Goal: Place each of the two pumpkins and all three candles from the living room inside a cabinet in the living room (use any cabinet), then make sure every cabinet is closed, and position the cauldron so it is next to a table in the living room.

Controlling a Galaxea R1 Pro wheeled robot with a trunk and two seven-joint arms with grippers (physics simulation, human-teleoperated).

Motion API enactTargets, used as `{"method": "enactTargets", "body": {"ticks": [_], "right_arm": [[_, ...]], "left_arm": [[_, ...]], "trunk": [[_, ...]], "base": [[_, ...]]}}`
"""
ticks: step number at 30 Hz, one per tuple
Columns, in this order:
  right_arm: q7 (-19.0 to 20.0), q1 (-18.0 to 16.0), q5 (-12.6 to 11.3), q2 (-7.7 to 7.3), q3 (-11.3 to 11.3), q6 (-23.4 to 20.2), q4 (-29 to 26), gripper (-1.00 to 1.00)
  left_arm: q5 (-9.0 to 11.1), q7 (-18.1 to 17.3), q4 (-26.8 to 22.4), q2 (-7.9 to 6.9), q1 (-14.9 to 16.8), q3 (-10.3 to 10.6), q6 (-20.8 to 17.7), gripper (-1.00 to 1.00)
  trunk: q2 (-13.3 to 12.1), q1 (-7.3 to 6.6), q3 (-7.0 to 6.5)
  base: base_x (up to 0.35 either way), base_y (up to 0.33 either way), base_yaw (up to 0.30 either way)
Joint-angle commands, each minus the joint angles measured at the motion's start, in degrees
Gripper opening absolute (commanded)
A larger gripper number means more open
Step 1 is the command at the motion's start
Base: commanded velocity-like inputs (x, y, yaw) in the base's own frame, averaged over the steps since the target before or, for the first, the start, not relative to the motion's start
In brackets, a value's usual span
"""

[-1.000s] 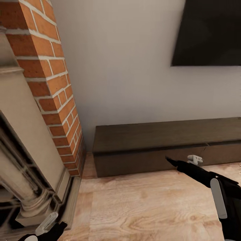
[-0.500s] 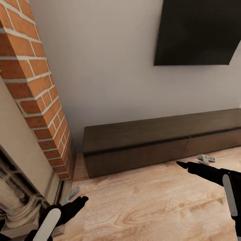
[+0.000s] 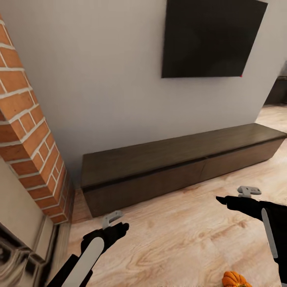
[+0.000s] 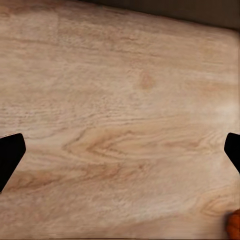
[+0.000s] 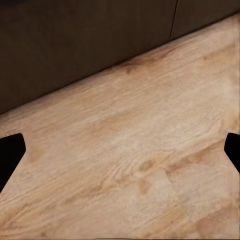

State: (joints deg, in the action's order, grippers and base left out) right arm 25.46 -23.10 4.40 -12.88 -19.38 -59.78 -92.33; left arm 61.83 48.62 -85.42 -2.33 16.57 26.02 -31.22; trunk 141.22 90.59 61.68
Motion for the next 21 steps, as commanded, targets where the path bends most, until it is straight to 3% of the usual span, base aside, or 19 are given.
{"method": "enactTargets", "body": {"ticks": [1,5,12,17,21], "right_arm": [[0.2,0.0,0.5,0.05,0.2,-0.2,0.0,1.00],[-1.0,0.3,0.6,0.15,2.5,-0.2,0.0,1.00],[-1.8,0.3,0.6,0.13,2.7,-0.2,0.0,1.00],[-8.4,0.3,0.6,0.19,2.8,-0.2,0.0,1.00],[-11.2,0.3,0.5,0.21,2.8,-0.2,0.0,1.00]], "left_arm": [[0.3,0.5,0.1,-0.05,0.0,0.2,0.0,1.00],[0.8,-0.2,0.8,-0.14,-0.1,0.4,0.1,1.00],[0.7,-0.1,0.9,-0.14,-0.1,0.5,0.1,1.00],[0.5,0.1,0.9,-0.13,-0.1,0.5,0.2,1.00],[0.5,0.3,0.9,-0.13,-0.1,0.7,0.2,1.00]], "trunk": [[0.0,-0.01,0.05],[0.0,-0.01,0.05],[0.0,-0.01,0.05],[0.0,-0.01,0.05],[0.0,-0.01,0.05]], "base": [[0.000,0.000,-0.266],[0.000,0.000,-0.266],[0.003,-0.023,-0.266],[0.048,-0.218,-0.266],[0.027,-0.300,-0.266]]}}
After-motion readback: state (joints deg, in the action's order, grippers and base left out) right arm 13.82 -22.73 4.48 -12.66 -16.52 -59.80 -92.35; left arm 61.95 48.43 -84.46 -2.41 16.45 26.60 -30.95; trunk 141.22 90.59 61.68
